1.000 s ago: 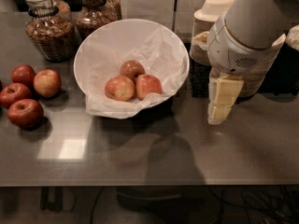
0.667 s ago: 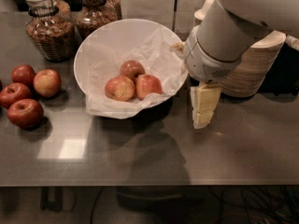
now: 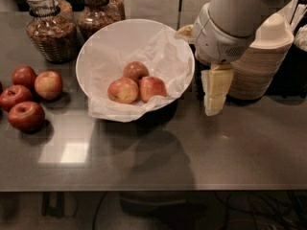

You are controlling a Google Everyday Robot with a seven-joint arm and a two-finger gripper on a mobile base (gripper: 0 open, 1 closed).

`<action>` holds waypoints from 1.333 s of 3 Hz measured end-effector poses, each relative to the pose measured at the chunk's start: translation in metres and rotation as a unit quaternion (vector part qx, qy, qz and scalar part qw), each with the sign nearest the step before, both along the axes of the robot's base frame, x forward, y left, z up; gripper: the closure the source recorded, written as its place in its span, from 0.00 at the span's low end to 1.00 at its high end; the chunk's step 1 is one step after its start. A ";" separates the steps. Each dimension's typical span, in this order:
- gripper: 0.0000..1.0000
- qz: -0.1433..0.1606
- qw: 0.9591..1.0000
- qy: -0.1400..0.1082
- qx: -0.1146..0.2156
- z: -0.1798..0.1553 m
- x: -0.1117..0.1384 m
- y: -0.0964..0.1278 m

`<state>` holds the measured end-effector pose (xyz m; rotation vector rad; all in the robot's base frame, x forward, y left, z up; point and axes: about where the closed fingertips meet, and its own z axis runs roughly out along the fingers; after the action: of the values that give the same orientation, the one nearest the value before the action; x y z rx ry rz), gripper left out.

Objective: Pick apple from white bowl

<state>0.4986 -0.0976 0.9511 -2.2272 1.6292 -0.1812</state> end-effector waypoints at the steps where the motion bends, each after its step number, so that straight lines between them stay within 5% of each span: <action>1: 0.00 0.030 0.999 -0.017 0.011 0.019 0.037 0.009; 2: 0.00 0.044 0.999 -0.015 0.028 0.025 0.062 0.025; 4: 0.00 0.029 0.998 -0.023 0.041 0.023 0.057 0.023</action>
Offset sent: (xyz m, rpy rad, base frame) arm 0.0942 0.0436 0.0311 0.1018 -0.0126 0.1178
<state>0.5560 -0.0747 0.9745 -2.1901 1.5190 -0.1454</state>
